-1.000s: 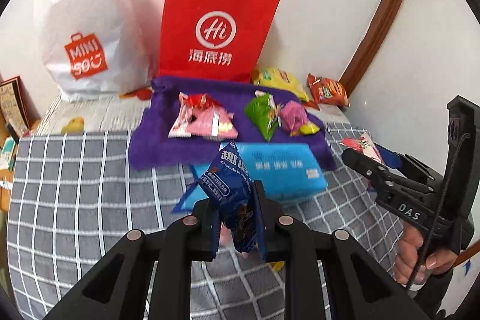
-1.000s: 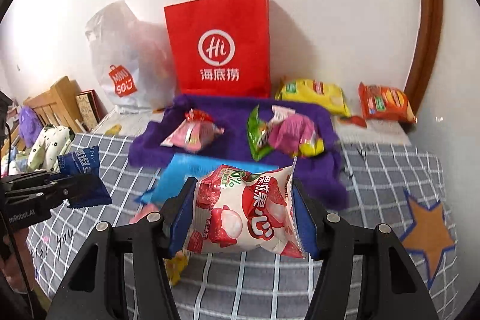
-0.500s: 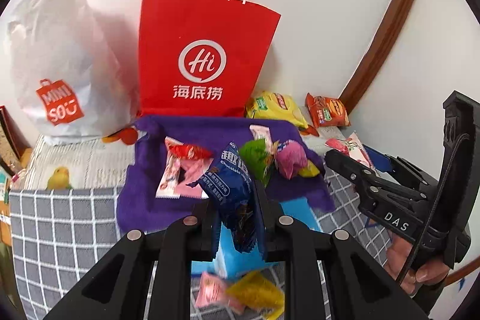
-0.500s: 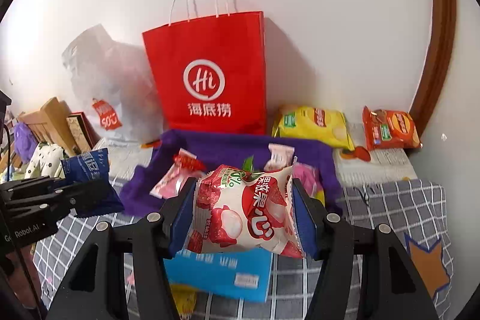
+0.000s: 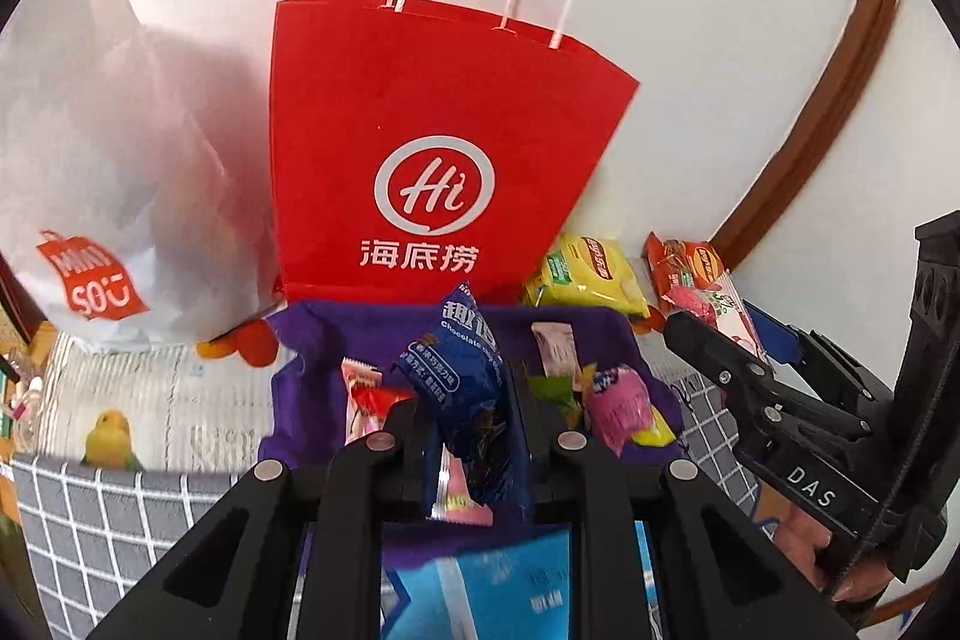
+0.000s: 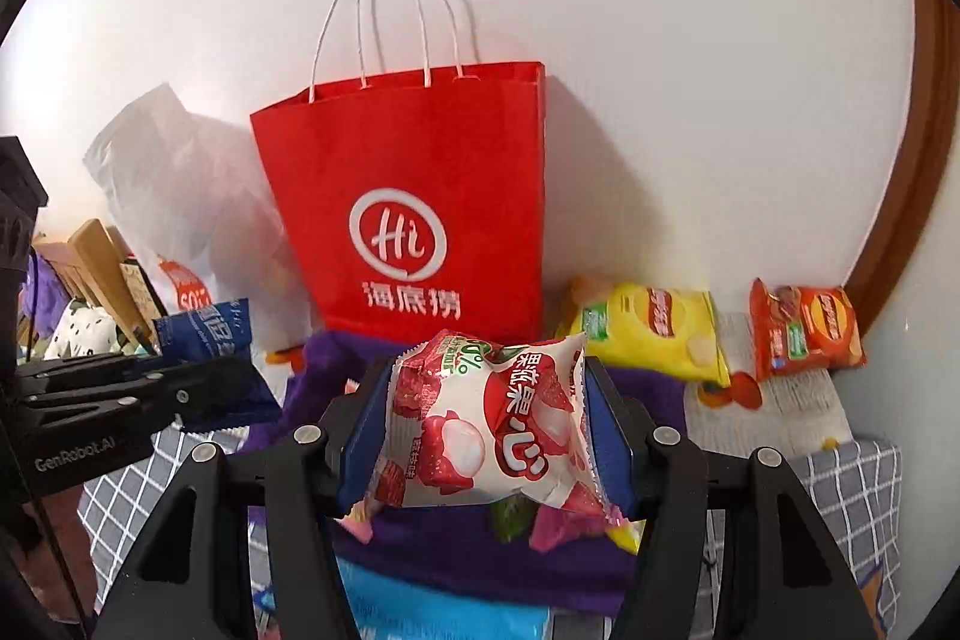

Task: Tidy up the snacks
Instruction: 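Carry the lychee bag and blue packet up over the purple towel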

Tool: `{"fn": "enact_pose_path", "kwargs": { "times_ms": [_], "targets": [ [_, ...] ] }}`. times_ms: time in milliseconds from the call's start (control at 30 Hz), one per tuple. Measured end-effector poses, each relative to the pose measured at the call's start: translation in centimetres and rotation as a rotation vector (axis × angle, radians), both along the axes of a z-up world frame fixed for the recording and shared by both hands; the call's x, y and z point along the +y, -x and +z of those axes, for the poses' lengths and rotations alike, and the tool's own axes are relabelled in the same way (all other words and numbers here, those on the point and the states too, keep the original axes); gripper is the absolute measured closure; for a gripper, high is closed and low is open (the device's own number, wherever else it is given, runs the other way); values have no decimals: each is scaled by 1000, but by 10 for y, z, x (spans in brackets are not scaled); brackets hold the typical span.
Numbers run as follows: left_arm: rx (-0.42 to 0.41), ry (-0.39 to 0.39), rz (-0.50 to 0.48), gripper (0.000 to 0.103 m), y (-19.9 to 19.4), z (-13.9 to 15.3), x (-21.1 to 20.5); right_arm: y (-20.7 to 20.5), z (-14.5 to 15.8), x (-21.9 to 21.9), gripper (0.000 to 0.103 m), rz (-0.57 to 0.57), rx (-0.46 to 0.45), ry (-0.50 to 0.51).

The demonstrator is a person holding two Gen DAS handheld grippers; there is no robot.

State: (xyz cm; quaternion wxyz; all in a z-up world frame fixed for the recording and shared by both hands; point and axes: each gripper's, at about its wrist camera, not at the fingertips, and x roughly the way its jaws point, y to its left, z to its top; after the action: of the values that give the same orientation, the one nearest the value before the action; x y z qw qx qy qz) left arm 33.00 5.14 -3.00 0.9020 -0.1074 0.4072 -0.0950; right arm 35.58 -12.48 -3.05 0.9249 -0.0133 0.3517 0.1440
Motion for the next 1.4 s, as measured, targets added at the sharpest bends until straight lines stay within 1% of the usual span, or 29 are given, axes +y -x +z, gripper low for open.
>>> {"fn": "enact_pose_path", "kwargs": {
  "times_ms": [67, 167, 267, 467, 567, 700, 767, 867, 933, 1033, 1133, 1300, 1400],
  "targets": [
    [5, -3, 8, 85, -7, -7, 3, -7, -7, 2, 43, 0, 8, -6],
    [22, -8, 9, 85, -15, -22, 7, -16, -26, 2, 43, 6, 38, -20],
    [60, -26, 8, 85, -24, -34, 8, -28, -46, 5, 43, 21, 90, 12],
    [100, 4, 12, 85, -33, -48, 16, -41, -63, -2, 43, -22, 129, 47],
    [114, 9, 14, 85, -36, -53, 18, -44, -69, -7, 43, -16, 147, 62],
    [128, 27, 11, 85, -39, -57, 20, -51, -81, -9, 43, -21, 188, 78],
    [128, 17, 14, 85, -39, -59, 20, -53, -87, -7, 43, -16, 207, 89],
    [132, 10, 19, 85, -40, -61, 20, -54, -93, -3, 43, 6, 215, 103],
    [134, 19, 19, 85, -40, -61, 22, -53, -95, 0, 42, 20, 211, 105],
    [135, 32, 16, 85, -40, -61, 23, -53, -100, 6, 42, 35, 223, 134],
    [143, 45, 6, 85, -40, -63, 23, -55, -107, 8, 42, 23, 248, 156],
    [150, 39, 2, 85, -41, -65, 21, -60, -115, 6, 41, 6, 289, 173],
    [154, 39, 5, 85, -43, -66, 22, -61, -117, 5, 41, 17, 316, 162]
  ]
}}
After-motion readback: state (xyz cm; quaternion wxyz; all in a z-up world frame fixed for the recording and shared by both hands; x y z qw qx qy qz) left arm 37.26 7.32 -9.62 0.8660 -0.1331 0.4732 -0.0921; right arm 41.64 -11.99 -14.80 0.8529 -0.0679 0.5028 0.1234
